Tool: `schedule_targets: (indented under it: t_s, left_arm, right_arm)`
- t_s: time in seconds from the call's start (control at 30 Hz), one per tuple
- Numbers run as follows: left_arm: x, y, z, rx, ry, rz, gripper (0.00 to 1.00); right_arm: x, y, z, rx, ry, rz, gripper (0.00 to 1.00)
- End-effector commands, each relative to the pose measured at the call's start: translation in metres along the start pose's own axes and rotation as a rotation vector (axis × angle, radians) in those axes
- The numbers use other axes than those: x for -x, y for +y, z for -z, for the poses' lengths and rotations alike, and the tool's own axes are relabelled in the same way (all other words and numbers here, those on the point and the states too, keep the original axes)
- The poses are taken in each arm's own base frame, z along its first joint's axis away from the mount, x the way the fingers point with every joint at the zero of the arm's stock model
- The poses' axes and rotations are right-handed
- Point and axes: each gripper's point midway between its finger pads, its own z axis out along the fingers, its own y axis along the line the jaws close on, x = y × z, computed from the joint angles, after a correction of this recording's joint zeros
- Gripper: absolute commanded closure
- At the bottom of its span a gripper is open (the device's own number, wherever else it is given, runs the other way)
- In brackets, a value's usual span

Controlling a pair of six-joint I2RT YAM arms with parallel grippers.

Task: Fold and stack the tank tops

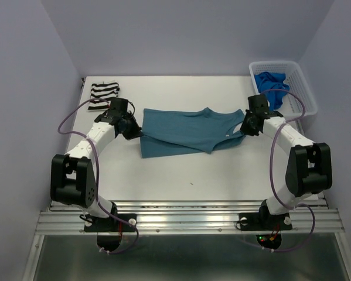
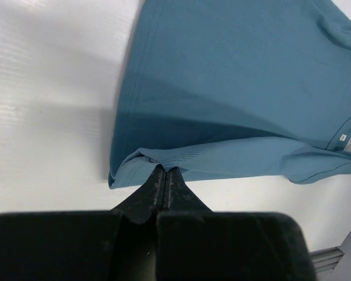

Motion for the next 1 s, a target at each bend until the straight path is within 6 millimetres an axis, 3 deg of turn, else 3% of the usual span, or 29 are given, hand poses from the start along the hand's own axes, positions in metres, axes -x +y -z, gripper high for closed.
schedule_targets:
  t_s: [0.0, 0.3, 0.63, 0.73, 0.77, 0.8, 0.9, 0.97]
  left_arm:
    - [0.035, -0.027, 0.007, -0.076, -0.078, -0.049, 1.0]
    - [0.051, -0.019, -0.016, -0.034, -0.074, -0.028, 1.0]
    - [0.047, -0.015, -0.043, -0.032, -0.017, 0.005, 1.0]
    - [0.042, -0.018, -0.034, -0.057, -0.019, 0.012, 1.0]
    - [0.039, -0.017, -0.03, -0.059, -0.021, 0.016, 1.0]
    - [0.038, -0.016, -0.025, -0.063, -0.028, 0.02, 1.0]
    - [0.017, -0.01, -0.003, -0.081, -0.031, 0.045, 1.0]
    - [-0.008, 0.006, 0.009, -0.071, -0.015, 0.062, 1.0]
  right_arm:
    - [0.035, 0.013, 0.001, 0.034, -0.078, 0.005, 0.99]
    - [0.042, 0.016, -0.021, 0.018, -0.053, 0.044, 0.99]
    - [0.055, 0.026, -0.035, 0.046, -0.077, 0.095, 0.99]
    - [0.051, 0.022, -0.024, 0.048, -0.086, 0.069, 0.99]
    - [0.053, 0.021, -0.012, 0.053, -0.108, 0.058, 0.99]
    - [0.044, 0.016, -0.015, 0.042, -0.085, 0.052, 0.99]
    - [0.02, 0.0, 0.003, 0.018, -0.035, 0.013, 0.99]
    - [-0.001, -0.01, 0.016, 0.023, -0.015, -0.006, 0.99]
